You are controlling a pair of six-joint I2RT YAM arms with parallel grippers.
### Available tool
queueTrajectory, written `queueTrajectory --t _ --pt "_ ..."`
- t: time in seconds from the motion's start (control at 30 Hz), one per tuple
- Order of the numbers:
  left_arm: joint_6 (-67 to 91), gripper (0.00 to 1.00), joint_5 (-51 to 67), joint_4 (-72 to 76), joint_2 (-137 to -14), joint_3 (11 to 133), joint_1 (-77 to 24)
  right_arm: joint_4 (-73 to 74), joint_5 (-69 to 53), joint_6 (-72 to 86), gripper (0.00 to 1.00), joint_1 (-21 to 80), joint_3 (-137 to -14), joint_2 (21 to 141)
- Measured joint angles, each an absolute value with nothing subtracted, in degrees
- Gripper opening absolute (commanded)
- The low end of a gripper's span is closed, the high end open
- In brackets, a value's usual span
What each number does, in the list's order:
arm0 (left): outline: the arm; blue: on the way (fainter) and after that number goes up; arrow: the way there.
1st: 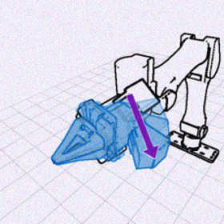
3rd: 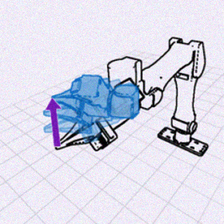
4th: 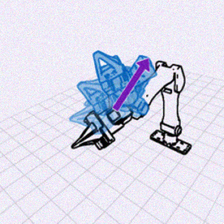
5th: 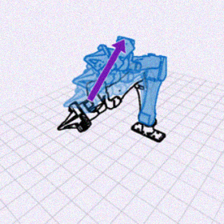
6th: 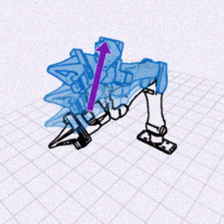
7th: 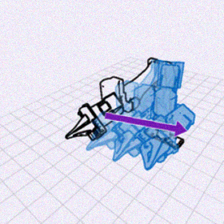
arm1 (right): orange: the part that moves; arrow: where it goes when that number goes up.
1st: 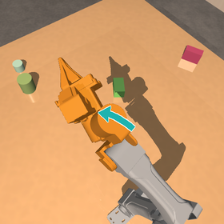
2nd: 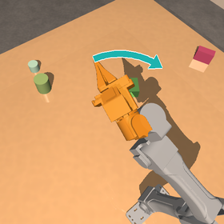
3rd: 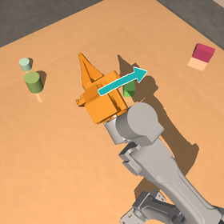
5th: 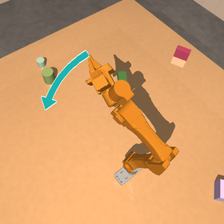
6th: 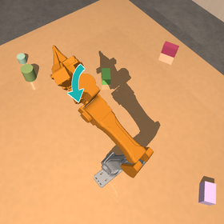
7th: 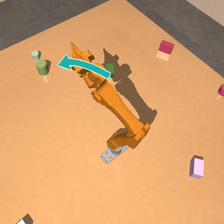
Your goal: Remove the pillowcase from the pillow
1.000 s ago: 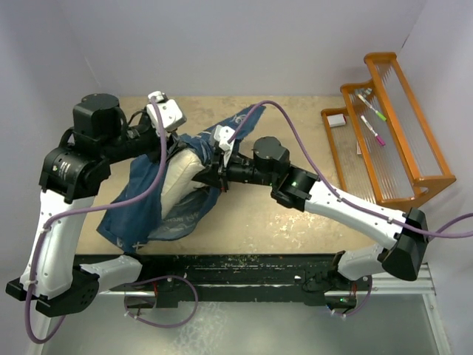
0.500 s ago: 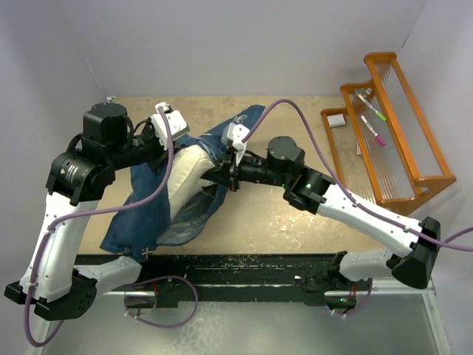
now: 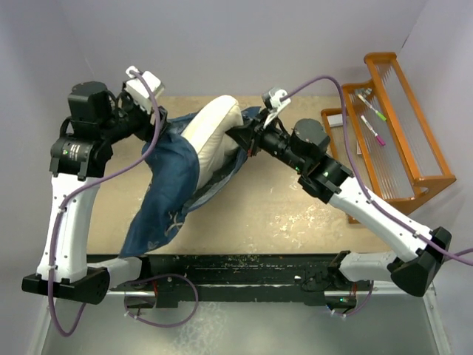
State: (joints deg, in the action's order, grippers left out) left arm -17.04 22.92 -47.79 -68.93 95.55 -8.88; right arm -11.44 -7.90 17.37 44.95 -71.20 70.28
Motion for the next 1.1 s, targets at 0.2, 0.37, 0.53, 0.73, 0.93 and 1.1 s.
queueTrajectory --t 0.2,0.37,0.53,0.73,0.93,1.1 --pt "-17.08 0.84 21.82 -47.55 -69.43 110.56 -8.21 -4.82 -0.47 16.93 0.0 43.16 -79.88 76.93" --pt "-17.8 0.99 25.56 -48.14 -68.55 120.51 -8.21 -0.47 3.81 16.88 0.0 42.28 -86.13 81.47" --pt "-23.42 0.99 31.22 -53.45 -62.13 109.65 -8.21 3.22 6.37 16.03 0.0 42.26 -90.54 83.74" --pt "-29.32 1.0 29.65 -53.67 -60.93 92.86 -8.21 4.54 6.55 15.86 0.0 42.26 -91.66 84.38" --pt "-31.05 0.99 28.18 -47.33 -64.1 92.53 -8.19 5.26 6.5 15.9 0.0 43.09 -93.1 85.36" --pt "-33.45 0.91 26.33 -44.05 -66.78 93.62 -8.19 3.9 3.29 15.97 0.0 43.94 -92.42 85.19"
